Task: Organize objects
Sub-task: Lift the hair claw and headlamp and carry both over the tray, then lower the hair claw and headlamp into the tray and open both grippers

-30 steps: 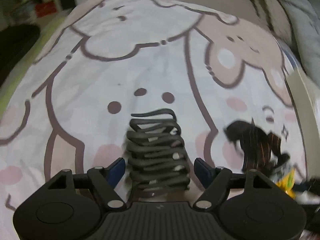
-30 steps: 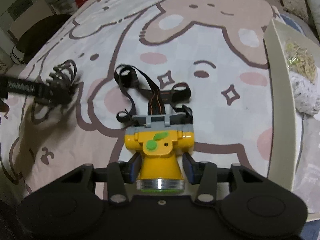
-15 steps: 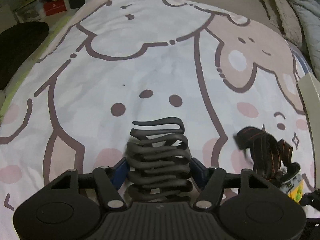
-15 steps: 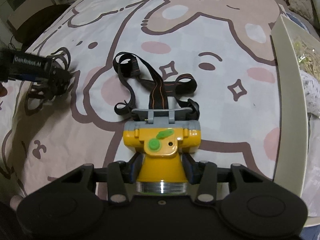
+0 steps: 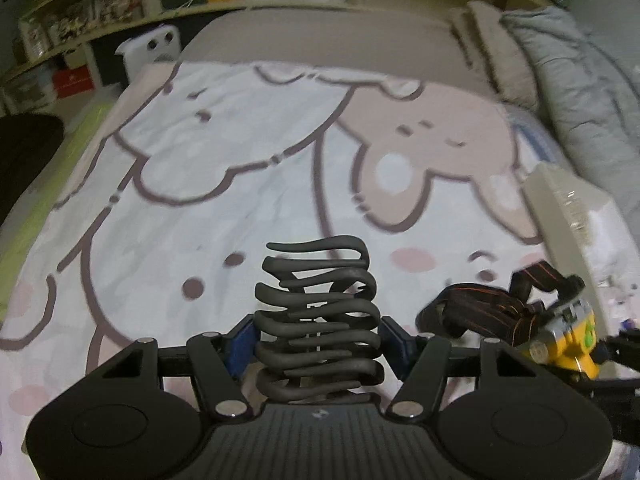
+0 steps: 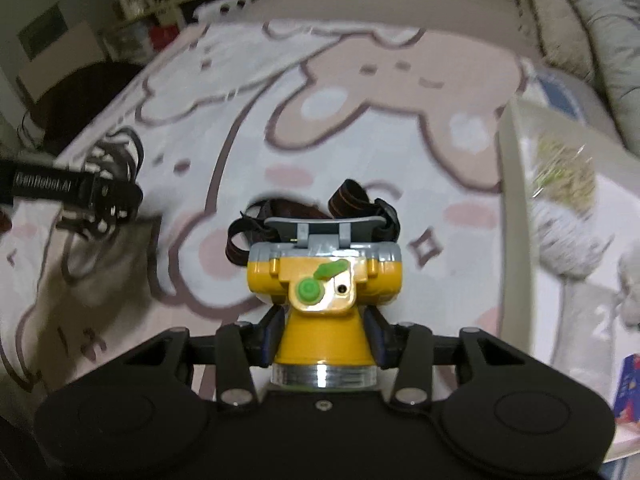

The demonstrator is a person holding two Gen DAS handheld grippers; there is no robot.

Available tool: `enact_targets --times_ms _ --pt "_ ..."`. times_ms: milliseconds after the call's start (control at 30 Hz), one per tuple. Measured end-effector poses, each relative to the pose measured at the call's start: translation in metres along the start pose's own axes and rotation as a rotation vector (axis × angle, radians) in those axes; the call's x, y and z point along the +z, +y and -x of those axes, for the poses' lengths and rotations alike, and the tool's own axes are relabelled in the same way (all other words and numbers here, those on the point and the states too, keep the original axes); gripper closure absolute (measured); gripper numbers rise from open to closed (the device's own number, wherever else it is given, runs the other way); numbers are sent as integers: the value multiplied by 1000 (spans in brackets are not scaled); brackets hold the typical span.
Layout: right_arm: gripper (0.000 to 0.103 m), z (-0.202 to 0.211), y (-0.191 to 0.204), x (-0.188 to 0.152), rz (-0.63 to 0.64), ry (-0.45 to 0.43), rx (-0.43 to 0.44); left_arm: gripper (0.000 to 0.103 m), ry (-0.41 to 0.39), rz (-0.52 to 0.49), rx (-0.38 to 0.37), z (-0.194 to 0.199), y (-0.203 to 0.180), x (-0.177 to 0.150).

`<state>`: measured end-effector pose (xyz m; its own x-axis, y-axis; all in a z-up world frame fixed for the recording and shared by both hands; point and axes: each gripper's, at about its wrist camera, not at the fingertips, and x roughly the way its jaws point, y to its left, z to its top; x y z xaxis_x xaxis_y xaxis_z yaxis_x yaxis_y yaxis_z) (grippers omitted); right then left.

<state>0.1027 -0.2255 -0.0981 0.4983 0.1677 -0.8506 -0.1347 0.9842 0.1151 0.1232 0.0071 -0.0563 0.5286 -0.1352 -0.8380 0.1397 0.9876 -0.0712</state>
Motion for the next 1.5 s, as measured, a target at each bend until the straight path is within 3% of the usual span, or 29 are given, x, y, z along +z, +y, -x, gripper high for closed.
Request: enact_targets --times_ms 300,667,1000,1367,1500 --pt "58 55 -47 18 -58 -122 -18 38 -68 -38 -120 24 -55 14" --pt "58 111 -151 27 -159 -237 -154 38 -121 -72 -261 19 -165 47" --pt "58 95 -234 26 -215 -227 -224 38 -75 -91 -365 -21 -262 56" --pt "58 25 -281 44 -219 -106 -241 38 28 -62 -429 -69 -300 48" --pt "58 0 -289 54 -190 -109 -248 38 50 -45 -427 -81 -307 54"
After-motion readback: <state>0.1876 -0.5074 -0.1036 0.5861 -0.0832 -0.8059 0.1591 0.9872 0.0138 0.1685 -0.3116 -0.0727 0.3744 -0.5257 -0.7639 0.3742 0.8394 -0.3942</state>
